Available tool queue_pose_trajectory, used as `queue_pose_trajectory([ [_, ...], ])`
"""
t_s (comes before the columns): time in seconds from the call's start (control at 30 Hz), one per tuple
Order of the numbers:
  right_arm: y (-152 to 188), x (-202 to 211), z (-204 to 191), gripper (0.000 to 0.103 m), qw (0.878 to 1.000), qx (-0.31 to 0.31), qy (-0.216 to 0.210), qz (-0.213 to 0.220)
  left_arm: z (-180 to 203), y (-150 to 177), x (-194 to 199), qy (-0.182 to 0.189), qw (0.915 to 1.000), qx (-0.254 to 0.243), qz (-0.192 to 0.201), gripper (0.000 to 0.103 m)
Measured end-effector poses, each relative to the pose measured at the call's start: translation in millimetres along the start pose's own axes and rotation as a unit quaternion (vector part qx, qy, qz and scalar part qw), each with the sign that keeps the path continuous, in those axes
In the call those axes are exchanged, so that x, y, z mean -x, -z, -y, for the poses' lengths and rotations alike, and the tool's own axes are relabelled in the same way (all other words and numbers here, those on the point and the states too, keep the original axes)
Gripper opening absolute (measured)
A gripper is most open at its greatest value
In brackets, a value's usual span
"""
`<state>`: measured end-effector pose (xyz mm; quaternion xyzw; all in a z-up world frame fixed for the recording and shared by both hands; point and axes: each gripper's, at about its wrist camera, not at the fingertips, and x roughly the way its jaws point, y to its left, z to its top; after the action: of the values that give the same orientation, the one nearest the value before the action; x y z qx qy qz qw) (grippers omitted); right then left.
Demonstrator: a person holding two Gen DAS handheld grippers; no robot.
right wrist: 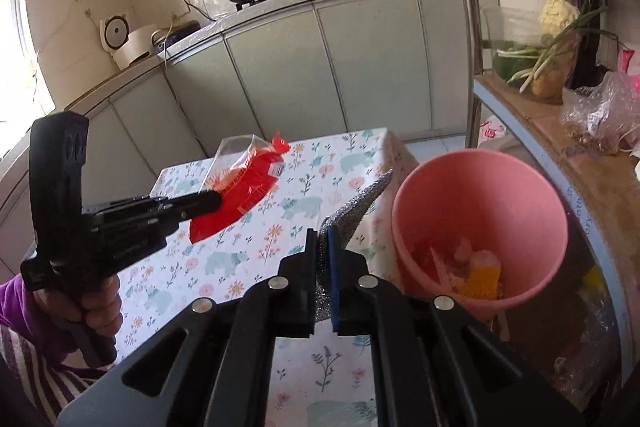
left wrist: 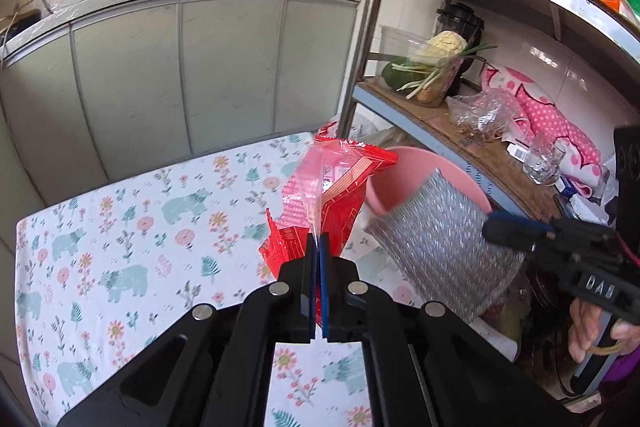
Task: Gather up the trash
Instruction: 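Carry the red wrapper and steel-wool pad over the pink bucket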
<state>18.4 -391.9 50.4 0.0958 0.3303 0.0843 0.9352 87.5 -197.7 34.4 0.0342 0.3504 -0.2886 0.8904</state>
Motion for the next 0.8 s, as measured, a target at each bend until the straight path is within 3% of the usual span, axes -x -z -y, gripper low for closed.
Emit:
queue_pose_trajectory([
  [0.17,-20.7,6.2,25.0,0.006,0.998,-0.01,0.055,0.029,21.4,-17.1,-17.1,0.023,0.9995,-0.023,0.006,0.0],
  [0.37,-27.5,-4.9,61.1,0.006,0.993,-0.036,0.108,0.031,50.3,-36.3,-46.3,0.055,0.9977,-0.04,0.007,0.0],
  [0.6,-21.9,-26.0,88.1,0.006,0.988,-0.055,0.145,0.015,81.2,-49.7,-91.7,0.092,0.9948,-0.041,-0.017,0.001],
  [0.8,-15.6,-46.6,109.4,0.006,0.984,-0.078,0.159,-0.003,96.7,-50.5,-135.7,0.095,0.9935,-0.037,-0.051,0.001],
])
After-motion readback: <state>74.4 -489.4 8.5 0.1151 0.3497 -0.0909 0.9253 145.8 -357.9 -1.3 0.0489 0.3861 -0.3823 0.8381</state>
